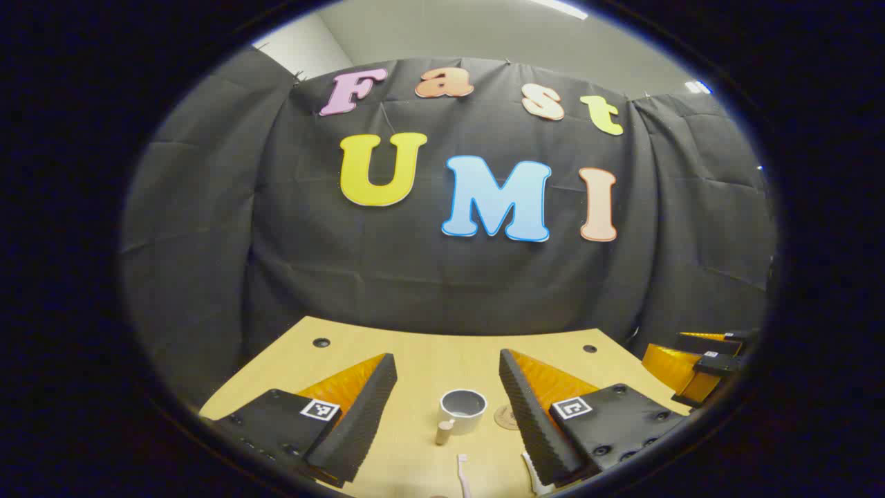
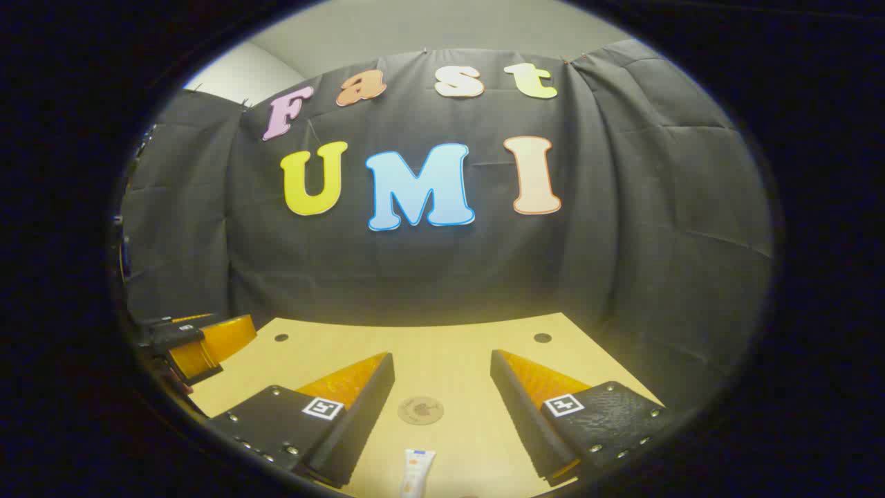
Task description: Put the toothbrush and toothpaste on the desktop into the cup, then pick up the cup and place it on the coaster on the desktop.
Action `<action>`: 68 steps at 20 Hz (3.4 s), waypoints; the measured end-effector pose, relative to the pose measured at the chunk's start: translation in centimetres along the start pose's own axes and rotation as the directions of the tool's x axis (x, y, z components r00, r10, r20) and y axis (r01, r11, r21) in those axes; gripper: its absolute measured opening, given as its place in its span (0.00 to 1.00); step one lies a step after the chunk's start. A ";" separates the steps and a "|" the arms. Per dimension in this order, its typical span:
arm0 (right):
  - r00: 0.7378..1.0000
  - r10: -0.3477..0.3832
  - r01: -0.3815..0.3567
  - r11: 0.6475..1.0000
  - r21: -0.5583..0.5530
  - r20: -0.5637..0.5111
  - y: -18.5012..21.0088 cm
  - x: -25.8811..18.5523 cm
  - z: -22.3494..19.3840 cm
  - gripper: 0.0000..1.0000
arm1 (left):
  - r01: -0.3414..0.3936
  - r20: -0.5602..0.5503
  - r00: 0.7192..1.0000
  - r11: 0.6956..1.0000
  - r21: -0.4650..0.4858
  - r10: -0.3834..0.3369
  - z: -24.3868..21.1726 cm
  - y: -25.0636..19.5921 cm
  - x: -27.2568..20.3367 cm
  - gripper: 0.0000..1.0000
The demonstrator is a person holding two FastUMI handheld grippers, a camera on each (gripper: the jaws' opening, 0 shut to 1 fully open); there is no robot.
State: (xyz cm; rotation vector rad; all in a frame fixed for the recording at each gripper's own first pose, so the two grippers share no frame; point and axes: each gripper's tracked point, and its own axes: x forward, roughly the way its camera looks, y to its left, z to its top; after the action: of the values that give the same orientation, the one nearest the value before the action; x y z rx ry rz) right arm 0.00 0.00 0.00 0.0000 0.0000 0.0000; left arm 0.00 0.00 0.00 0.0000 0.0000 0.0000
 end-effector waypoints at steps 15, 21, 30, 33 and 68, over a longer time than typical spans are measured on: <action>0.994 -0.023 0.023 1.000 -0.001 -0.105 -0.6 0.1 -3.3 0.90 | -0.028 -0.070 0.997 1.000 0.014 0.029 -3.3 -3.3 0.8 0.96; 0.994 -0.017 0.018 1.000 0.009 -0.112 -0.3 0.1 -3.5 0.90 | -0.030 -0.085 0.996 0.999 0.043 0.034 -3.9 -3.5 0.9 0.99; 0.973 0.001 0.005 1.000 0.024 -0.231 0.7 0.4 -7.4 0.90 | 0.000 -0.214 0.977 0.999 0.046 0.010 -9.7 -4.1 1.4 0.99; 0.953 0.011 -0.003 1.000 0.026 -0.302 1.3 0.4 -10.1 0.90 | 0.003 -0.284 0.959 1.000 0.021 0.003 -13.1 -4.0 1.4 0.99; 0.663 0.044 -0.073 0.997 -0.006 -0.747 4.3 -1.1 -31.8 0.96 | -0.012 -0.765 0.641 0.998 0.065 0.058 -38.1 -2.0 -0.9 1.00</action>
State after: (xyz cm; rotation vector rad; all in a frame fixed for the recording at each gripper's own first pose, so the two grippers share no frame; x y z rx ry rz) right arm -1.13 4.29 -31.76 -0.0363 0.8430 0.0659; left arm -0.92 -2.00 -38.14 0.0553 0.8742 0.0400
